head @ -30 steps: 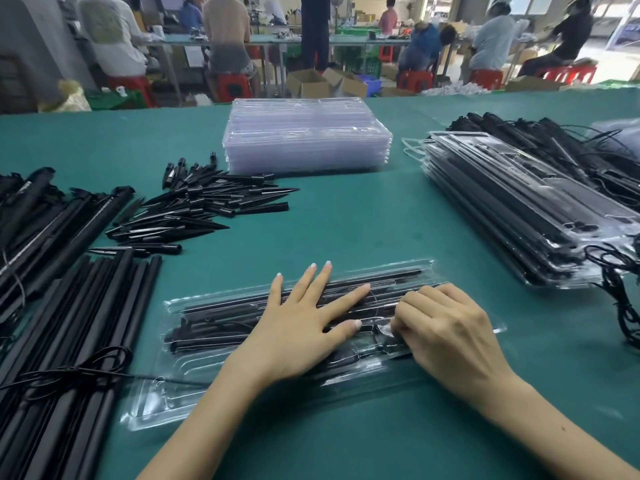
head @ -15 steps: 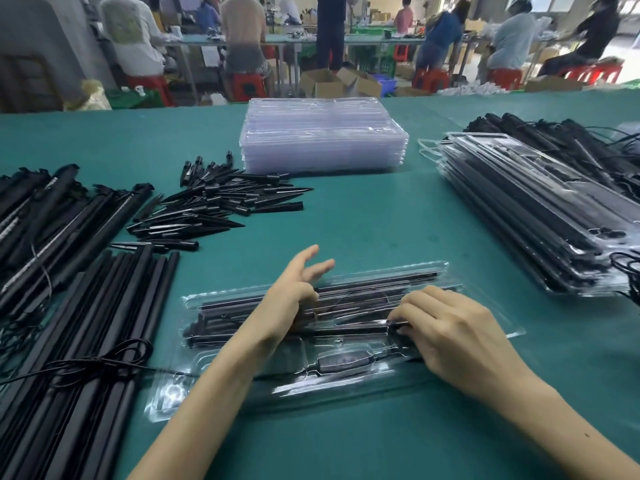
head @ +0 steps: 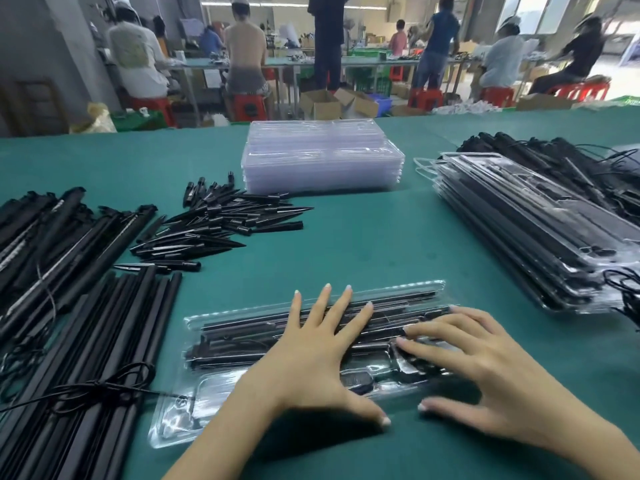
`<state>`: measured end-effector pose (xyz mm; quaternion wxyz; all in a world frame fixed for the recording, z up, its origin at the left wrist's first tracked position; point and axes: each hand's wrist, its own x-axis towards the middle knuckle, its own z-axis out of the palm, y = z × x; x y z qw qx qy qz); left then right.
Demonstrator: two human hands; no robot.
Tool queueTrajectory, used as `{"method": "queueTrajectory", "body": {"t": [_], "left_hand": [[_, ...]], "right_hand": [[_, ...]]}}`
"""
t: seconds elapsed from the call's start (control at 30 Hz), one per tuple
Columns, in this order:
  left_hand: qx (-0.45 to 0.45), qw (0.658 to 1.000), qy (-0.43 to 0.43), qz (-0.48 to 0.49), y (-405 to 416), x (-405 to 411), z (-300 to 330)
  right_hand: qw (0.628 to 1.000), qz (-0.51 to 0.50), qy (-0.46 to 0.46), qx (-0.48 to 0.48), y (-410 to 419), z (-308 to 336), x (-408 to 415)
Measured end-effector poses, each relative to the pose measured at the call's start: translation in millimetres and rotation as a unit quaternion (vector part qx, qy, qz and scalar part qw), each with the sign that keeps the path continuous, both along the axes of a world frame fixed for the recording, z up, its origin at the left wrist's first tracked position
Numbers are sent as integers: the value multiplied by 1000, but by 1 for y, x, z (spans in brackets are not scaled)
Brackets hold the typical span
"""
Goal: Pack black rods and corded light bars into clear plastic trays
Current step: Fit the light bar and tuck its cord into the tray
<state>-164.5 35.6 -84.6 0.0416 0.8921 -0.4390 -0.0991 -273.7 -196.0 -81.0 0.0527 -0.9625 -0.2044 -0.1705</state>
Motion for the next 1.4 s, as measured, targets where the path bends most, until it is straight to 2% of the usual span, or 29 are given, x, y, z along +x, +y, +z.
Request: {"method": "queueTrajectory", "body": {"t": [0.17,0.3,0.47,0.57,0.67,0.73,0.8,0.87,0.93,1.0,1.03,1.13,1.2,1.27,1.33,1.37,1.4], "left_hand": [[88,992,-34,86,-28,-26,6],[104,988,-43,102,-40,-31,18],[136,980,-59,130,-62,-34,41],[43,991,-87,95,-60,-25,57],[-68,987,-64,130,-49,-7,88],[-151,974,-34,162,-41,9,116],[-261,947,31,185,-33,26,150],[-395,882,123,227,-23,42,185],[-500,796,206,272,-9,53,208],[-591,701,275,290,6,60,213],[-628,654,299,297,13,62,209],[-693,528,352,340,29,66,177],[-733,431,379,365,34,65,148],[-769,327,394,382,35,60,119],[-795,230,392,401,34,54,91],[-805,194,386,407,34,52,79],[-812,165,382,409,34,50,69]], "right_hand": [[996,-4,-85,-29,1,-8,1],[982,32,-168,-75,0,-8,7],[966,9,-245,-79,-2,2,21],[958,-34,-283,-7,0,4,29],[932,-147,-292,156,15,11,36],[918,-173,-244,260,32,15,38],[908,-140,-139,369,50,16,40],[851,-108,29,513,71,21,44],[754,-76,188,625,88,29,48],[667,-22,271,693,89,35,54],[647,-16,280,710,87,42,56],[676,-62,209,704,69,58,64],[681,-70,194,703,53,62,71],[675,-61,266,686,38,66,67],[638,-21,351,685,22,62,59],[637,-5,390,665,14,59,55],[664,10,420,619,7,52,51]]}}
